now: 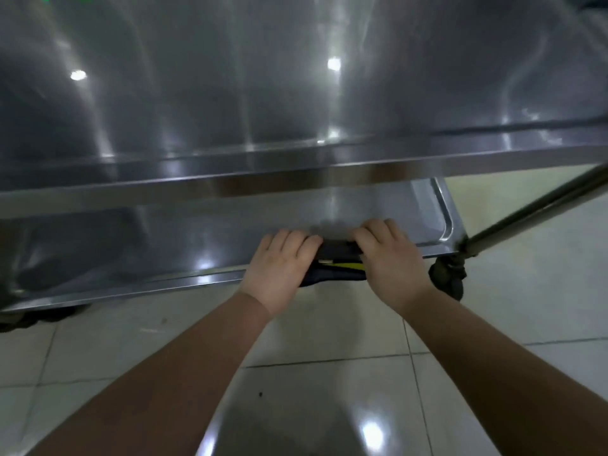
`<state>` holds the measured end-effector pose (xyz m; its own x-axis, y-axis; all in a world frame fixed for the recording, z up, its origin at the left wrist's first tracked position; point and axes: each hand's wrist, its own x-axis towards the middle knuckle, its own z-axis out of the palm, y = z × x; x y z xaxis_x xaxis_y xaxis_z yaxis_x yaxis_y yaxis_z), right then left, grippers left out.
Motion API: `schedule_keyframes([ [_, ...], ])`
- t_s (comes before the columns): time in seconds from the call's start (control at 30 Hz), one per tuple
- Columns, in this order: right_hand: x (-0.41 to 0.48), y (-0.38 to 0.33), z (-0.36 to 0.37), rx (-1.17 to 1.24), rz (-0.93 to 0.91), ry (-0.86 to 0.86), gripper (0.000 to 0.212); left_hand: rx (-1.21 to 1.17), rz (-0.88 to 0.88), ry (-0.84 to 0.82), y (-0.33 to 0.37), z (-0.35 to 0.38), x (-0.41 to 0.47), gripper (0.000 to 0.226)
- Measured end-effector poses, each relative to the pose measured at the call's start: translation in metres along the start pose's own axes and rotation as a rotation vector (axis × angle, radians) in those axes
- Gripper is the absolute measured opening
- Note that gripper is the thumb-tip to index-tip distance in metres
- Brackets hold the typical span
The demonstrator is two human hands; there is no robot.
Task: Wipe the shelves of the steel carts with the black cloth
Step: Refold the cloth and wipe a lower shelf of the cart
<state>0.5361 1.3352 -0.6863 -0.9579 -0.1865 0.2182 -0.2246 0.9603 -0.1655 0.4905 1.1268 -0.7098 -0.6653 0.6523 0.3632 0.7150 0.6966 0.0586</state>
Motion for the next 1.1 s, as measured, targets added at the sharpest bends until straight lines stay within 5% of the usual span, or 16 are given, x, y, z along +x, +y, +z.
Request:
schedule_keyframes([
  [0.1,-0.004,-0.010,-0.033,0.116,0.120,-0.075,0.039,-0.022,-0.072,0.018,0.012,-0.035,0.000,0.029],
  [0.23,-0.036,-0.039,-0.097,0.351,0.474,0.060,0.032,-0.069,-0.057,-0.071,0.056,-0.102,0.009,0.033],
  [0.4,-0.057,-0.073,-0.214,0.394,0.655,0.109,0.028,-0.158,-0.155,-0.115,0.088,-0.203,0.029,0.016],
  [0.6,-0.077,-0.102,-0.347,0.338,0.560,-0.053,0.023,-0.196,-0.092,-0.107,0.117,-0.327,0.040,0.017],
  [0.8,-0.071,-0.169,-0.486,0.396,0.621,0.025,0.017,-0.167,-0.079,-0.121,0.120,-0.486,0.061,0.034],
  [1.1,-0.020,-0.237,-0.672,0.334,0.406,0.087,0.007,-0.087,0.062,0.102,0.092,-0.693,0.096,0.017],
])
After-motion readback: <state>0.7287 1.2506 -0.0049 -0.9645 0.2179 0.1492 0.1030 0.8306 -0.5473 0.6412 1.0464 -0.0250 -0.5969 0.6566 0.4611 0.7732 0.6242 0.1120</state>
